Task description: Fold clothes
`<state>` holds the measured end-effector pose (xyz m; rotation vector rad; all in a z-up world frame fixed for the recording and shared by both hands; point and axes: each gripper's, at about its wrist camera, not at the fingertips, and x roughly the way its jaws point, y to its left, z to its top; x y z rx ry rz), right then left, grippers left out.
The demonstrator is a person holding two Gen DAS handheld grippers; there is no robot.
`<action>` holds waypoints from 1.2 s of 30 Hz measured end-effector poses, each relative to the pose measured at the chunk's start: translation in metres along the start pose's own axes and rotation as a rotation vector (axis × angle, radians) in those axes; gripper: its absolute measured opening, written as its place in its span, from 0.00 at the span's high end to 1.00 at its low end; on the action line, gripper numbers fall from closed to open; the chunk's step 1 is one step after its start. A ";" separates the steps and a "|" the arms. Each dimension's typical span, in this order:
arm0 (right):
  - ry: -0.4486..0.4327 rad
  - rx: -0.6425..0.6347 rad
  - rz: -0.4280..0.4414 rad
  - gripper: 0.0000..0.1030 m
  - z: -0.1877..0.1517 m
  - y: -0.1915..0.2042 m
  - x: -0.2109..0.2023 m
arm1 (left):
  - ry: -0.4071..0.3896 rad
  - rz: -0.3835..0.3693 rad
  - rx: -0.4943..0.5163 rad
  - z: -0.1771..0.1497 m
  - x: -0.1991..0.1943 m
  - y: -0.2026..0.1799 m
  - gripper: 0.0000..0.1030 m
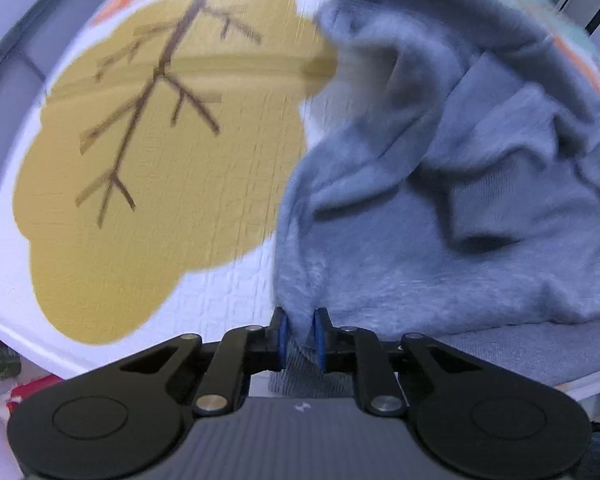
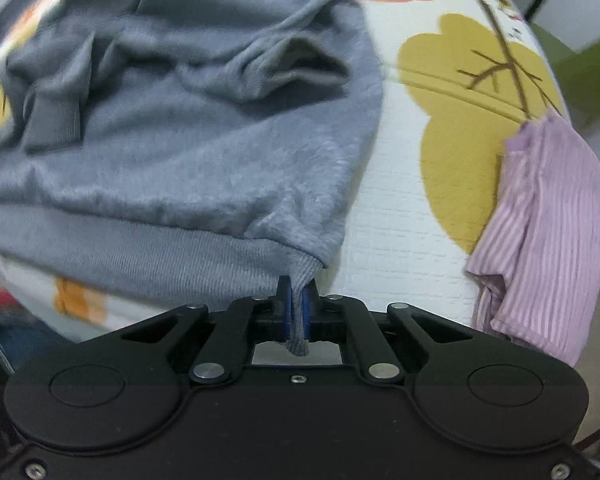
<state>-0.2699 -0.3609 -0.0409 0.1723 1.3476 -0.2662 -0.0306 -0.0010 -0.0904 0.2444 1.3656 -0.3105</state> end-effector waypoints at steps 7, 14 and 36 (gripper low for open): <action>0.036 0.050 0.011 0.83 -0.006 0.002 0.020 | -0.026 0.063 0.079 0.000 -0.005 -0.012 0.71; -0.139 0.062 -0.051 0.70 0.009 -0.010 -0.018 | -0.121 0.127 0.118 0.009 -0.035 -0.020 0.56; -0.340 -0.199 0.230 0.65 0.091 0.110 -0.027 | -0.301 -0.174 0.268 0.026 -0.053 -0.075 0.47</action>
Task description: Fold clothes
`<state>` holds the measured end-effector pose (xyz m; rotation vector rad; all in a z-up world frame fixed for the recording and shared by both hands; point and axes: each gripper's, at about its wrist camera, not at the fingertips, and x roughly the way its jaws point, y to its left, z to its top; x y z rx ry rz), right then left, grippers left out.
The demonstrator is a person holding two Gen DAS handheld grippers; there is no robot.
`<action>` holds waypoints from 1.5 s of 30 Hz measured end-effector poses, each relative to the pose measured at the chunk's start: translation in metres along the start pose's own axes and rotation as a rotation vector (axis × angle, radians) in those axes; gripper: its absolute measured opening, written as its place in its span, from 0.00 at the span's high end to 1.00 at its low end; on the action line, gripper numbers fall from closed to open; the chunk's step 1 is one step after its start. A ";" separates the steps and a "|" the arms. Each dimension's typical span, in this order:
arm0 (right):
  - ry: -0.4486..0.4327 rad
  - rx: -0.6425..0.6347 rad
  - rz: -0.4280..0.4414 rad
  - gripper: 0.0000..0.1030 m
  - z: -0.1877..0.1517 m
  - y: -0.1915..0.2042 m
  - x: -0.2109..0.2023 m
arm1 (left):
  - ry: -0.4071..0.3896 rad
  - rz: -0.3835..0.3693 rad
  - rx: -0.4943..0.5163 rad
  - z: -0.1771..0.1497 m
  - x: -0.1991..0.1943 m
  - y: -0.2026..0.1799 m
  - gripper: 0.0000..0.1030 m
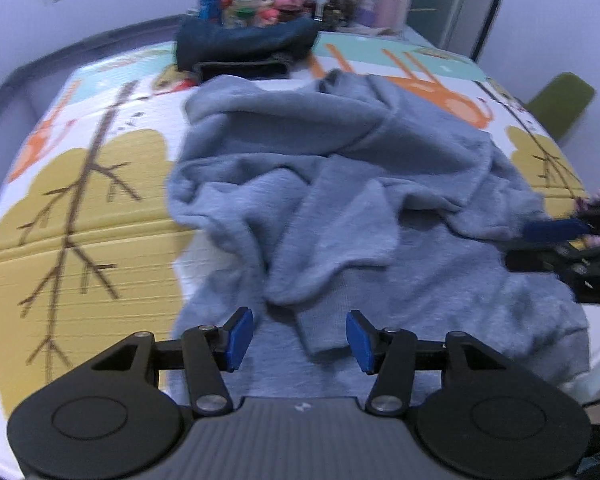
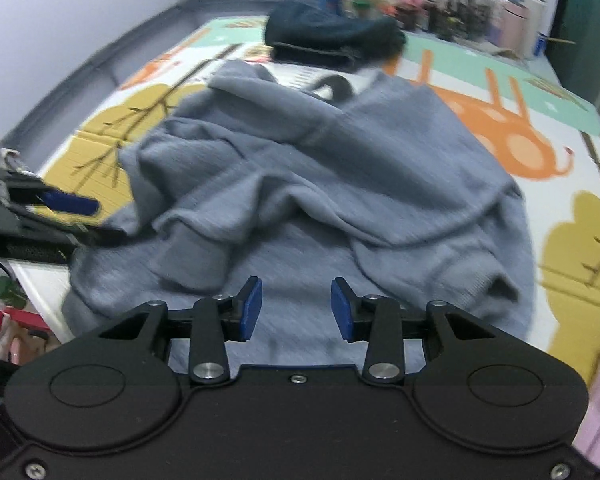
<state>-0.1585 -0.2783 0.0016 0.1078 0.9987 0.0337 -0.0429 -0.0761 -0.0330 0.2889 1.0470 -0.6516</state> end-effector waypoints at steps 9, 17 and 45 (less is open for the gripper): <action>-0.005 -0.011 0.140 0.64 0.024 0.027 0.033 | 0.040 -0.099 0.033 -0.013 0.015 0.004 0.44; 0.044 -0.160 0.239 0.60 0.029 0.069 0.058 | 0.055 -0.118 0.086 -0.025 0.022 0.007 0.42; 0.147 -0.698 0.009 0.55 0.005 0.142 0.101 | 0.091 -0.162 0.140 -0.058 0.028 0.029 0.38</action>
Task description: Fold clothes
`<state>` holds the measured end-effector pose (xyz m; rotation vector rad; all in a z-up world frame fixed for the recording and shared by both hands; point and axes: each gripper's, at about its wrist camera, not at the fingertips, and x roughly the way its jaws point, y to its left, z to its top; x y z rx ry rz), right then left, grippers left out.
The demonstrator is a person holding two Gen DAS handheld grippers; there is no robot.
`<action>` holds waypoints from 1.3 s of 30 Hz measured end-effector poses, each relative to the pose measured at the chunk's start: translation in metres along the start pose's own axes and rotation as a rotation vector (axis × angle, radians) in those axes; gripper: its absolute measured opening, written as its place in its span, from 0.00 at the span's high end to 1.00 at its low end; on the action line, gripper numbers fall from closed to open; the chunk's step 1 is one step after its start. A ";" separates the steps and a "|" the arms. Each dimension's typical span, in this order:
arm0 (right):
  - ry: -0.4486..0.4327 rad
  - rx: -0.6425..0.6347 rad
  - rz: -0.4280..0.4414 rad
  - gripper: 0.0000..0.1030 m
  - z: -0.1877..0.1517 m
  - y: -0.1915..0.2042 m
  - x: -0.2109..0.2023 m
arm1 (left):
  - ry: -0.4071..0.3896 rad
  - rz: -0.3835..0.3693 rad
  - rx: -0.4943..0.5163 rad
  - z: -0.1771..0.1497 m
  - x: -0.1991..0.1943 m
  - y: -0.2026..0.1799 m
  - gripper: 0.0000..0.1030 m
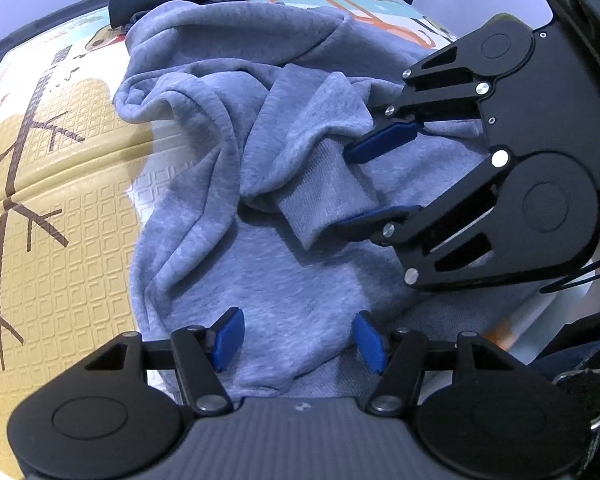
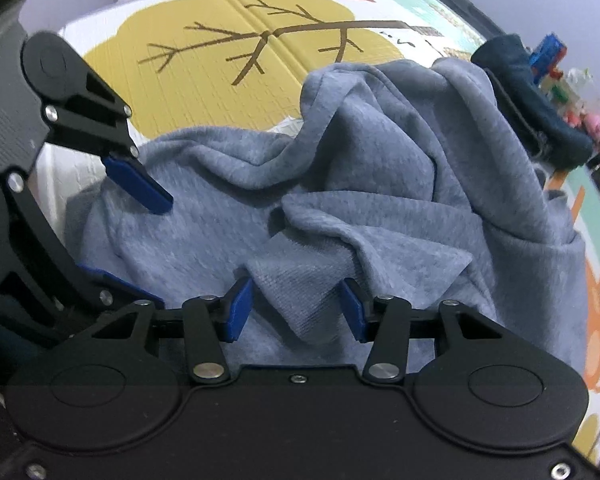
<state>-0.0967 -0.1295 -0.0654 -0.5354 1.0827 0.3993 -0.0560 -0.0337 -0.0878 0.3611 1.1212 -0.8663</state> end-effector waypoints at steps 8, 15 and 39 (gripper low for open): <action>-0.012 -0.019 -0.110 0.58 0.004 0.002 0.007 | -0.010 0.000 -0.020 -0.001 -0.003 0.002 0.36; -0.013 0.119 -0.111 0.84 0.009 -0.019 0.009 | -0.043 -0.016 -0.049 0.003 -0.010 0.004 0.36; -0.216 0.675 -0.141 0.98 -0.009 -0.115 -0.081 | -0.207 -0.059 0.027 0.052 -0.027 -0.014 0.34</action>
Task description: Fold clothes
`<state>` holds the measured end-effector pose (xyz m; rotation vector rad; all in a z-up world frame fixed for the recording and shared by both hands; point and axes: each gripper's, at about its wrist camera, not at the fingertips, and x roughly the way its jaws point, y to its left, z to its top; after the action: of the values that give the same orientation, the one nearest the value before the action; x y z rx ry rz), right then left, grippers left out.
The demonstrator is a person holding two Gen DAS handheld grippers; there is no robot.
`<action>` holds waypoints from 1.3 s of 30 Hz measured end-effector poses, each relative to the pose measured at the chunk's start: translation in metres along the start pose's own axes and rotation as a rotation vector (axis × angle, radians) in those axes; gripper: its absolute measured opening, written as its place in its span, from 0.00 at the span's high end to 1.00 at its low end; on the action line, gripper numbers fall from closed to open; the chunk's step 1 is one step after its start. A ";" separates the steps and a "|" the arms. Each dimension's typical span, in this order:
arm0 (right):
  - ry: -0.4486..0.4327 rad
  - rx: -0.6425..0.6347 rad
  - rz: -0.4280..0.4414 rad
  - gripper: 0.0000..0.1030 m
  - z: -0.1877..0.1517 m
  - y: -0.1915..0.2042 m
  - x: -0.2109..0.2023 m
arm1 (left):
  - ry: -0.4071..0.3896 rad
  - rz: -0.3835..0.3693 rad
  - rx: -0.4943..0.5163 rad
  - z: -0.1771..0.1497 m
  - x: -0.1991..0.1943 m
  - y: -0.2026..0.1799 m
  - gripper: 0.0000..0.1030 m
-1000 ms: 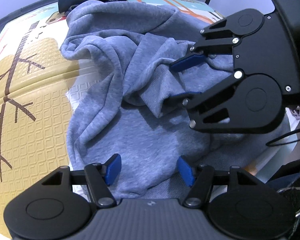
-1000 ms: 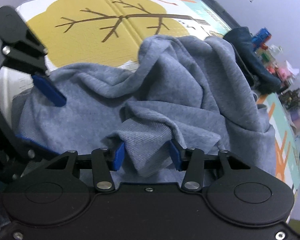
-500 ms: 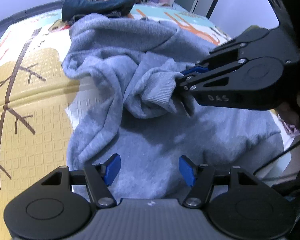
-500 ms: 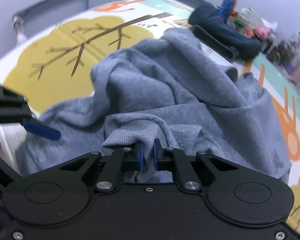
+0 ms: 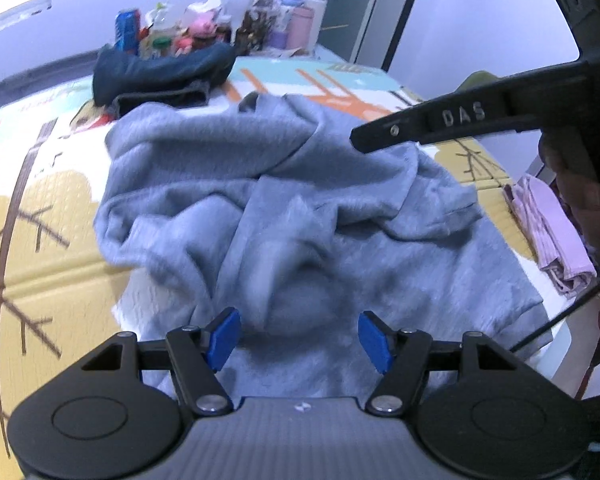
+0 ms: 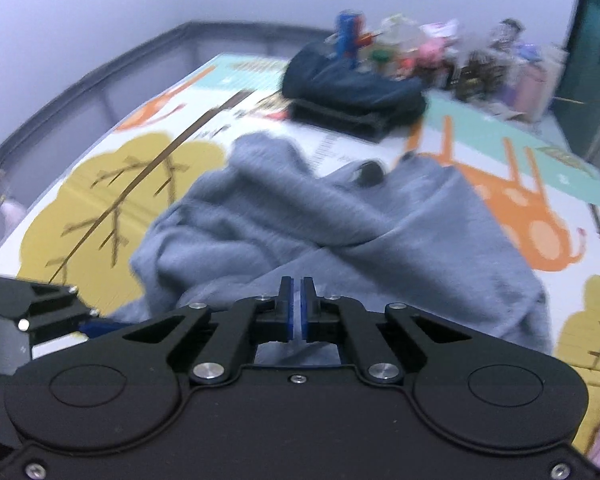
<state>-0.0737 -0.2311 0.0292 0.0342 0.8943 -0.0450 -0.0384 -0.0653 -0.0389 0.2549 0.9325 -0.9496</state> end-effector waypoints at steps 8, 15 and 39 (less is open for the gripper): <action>-0.004 0.076 0.028 0.95 -0.001 -0.023 -0.016 | -0.001 -0.025 0.067 0.005 0.004 -0.008 0.32; 0.083 -0.074 0.126 0.80 -0.027 0.021 0.003 | 0.046 -0.033 0.058 -0.009 0.006 0.000 0.32; 0.241 -0.423 0.208 0.63 -0.066 0.093 0.044 | 0.146 -0.005 -0.015 -0.051 0.003 0.031 0.32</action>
<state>-0.0927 -0.1356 -0.0451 -0.2665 1.1218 0.3486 -0.0428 -0.0200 -0.0780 0.3122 1.0739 -0.9369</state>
